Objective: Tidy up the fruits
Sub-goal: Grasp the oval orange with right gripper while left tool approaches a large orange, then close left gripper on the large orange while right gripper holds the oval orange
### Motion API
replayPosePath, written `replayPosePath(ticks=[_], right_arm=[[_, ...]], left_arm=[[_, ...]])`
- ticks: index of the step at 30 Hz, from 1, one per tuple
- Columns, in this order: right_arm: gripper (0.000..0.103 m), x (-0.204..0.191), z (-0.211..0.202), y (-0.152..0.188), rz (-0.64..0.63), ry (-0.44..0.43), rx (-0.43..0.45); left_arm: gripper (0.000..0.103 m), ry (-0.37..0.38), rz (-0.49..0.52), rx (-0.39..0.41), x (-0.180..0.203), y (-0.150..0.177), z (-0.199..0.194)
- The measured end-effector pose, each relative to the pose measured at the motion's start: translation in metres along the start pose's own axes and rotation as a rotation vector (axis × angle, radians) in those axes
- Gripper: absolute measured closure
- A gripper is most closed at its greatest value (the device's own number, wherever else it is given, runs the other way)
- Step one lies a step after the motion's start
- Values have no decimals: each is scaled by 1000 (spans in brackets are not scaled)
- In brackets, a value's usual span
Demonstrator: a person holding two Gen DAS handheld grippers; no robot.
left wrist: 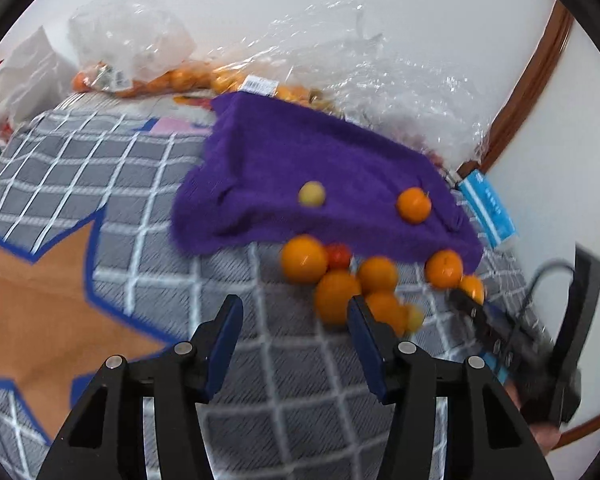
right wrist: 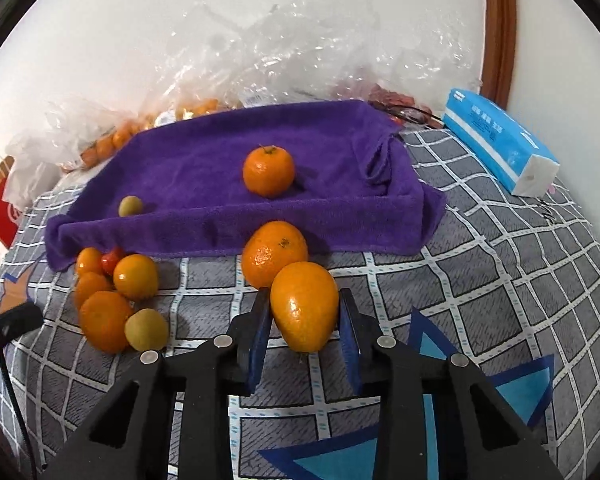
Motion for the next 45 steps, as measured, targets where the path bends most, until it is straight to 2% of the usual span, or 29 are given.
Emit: replayPosePath(ticks=[2,4,5,12,17,20,23,26,28,33,45], right_arm=[[71,0,-1,1,3,-19,5],[71,2,-4,2,22,-29,20],[71,4,-6,2,33,-42,30],[71,5,-6,1,49,-54,35],[71,1,-6,0,28,-57,39],[71,0,-6,0,34,-71,43],[71,1,-9,0,45,-101,59],[71,0,-8,0,43,-109,62],[71,-2,-7,0,34,-109,54],[71,-6,-4,0,11,-85,34],[70,-9,-6,0,-6,-83,46]], left_arm=[[55,8,-10,4,4,-8,8],[65,9,-31,-15,6,-13,19],[66,9,-46,-29,7,-15,25],[72,12,-61,-48,4,-15,44],[72,68,-92,-36,-1,-16,46],[72,72,-93,-28,-5,-16,41],[72,53,-81,-1,-9,-19,30],[72,-27,-43,50,-15,-24,21],[72,-61,-29,51,-18,-24,21],[72,-74,-54,-13,-24,-18,34],[72,-165,26,53,-15,-15,38]])
Point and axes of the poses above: each gripper's, at about its wrist camera, not at the fingertips, and z roughly the way its jaws point, x to its right, y to its underside, the point moved 7 cm from there along z, roughly the way its jaws point, and after that the axes turned 10 degrees about -z, right-handed, at the moved point
